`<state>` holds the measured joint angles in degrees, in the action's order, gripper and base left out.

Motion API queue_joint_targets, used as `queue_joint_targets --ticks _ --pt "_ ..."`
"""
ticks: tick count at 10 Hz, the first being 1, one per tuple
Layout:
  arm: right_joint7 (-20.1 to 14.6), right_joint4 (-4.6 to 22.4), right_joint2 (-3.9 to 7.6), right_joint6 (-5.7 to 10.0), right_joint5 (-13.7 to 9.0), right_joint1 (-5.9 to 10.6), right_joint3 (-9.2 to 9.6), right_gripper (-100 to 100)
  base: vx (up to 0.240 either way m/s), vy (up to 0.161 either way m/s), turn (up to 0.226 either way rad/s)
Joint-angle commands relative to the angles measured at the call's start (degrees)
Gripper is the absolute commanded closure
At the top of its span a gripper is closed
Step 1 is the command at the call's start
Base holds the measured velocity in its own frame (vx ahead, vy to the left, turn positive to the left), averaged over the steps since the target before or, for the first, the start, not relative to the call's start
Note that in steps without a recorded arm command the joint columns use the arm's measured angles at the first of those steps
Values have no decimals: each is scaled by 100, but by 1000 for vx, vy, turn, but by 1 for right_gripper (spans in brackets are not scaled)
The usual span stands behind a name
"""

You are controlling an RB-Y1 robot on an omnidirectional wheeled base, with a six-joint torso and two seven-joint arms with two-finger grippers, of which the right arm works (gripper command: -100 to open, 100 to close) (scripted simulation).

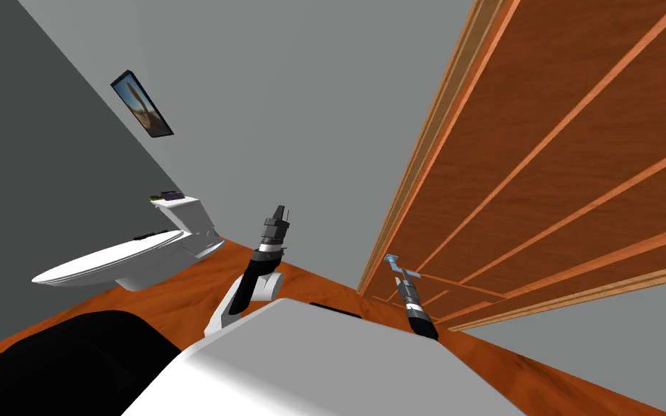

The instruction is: Pull the door open

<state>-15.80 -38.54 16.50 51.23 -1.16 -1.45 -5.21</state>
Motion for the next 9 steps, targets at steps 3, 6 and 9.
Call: queue_joint_targets --ticks 3,6,9 --pt "-86 29 95 81 -59 -117 -83 -100 149 -1 87" --pt "-86 29 95 81 -59 -117 -83 100 -23 0 -8" --pt "-86 29 95 81 -59 -117 -83 100 -8 1 -1"
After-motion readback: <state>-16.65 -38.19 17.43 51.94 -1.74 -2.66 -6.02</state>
